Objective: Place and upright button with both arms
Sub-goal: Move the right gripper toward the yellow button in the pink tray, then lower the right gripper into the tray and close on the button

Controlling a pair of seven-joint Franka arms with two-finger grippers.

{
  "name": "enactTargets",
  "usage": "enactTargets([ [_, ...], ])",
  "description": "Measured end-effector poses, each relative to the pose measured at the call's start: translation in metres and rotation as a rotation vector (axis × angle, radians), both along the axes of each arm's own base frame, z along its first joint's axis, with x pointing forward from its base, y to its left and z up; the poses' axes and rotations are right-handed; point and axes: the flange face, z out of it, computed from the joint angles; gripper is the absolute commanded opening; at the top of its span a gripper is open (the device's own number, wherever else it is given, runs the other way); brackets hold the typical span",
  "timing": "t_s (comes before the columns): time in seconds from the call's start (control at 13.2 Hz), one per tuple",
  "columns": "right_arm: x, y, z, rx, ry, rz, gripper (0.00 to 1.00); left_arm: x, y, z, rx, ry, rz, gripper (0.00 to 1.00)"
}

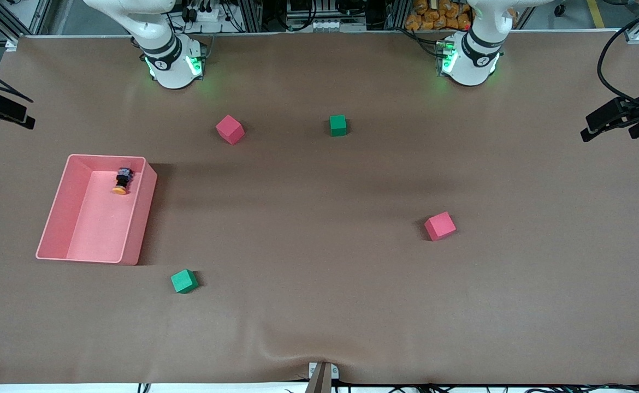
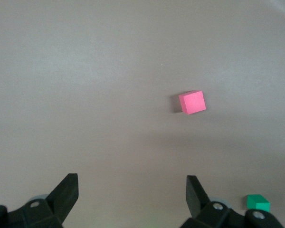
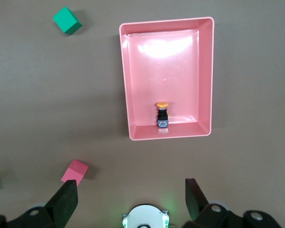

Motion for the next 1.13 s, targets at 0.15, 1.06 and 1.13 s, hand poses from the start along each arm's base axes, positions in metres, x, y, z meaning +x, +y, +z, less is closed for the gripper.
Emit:
enactTargets([
  [0.15, 0.010, -0.025, -0.038, 0.002, -0.009, 0.029, 1.00, 0.000, -0.004, 0.000, 0.000, 0.002, -0.007, 1.00],
  [1.06, -0.005, -0.069, -0.271, 0.031, 0.055, 0.078, 1.00, 0.001, -0.006, -0.003, 0.000, 0.011, -0.011, 1.00],
  [1.13, -0.004, -0.069, -0.292, 0.039, 0.076, 0.091, 1.00, 0.001, -0.006, -0.004, 0.000, 0.012, -0.012, 1.00],
])
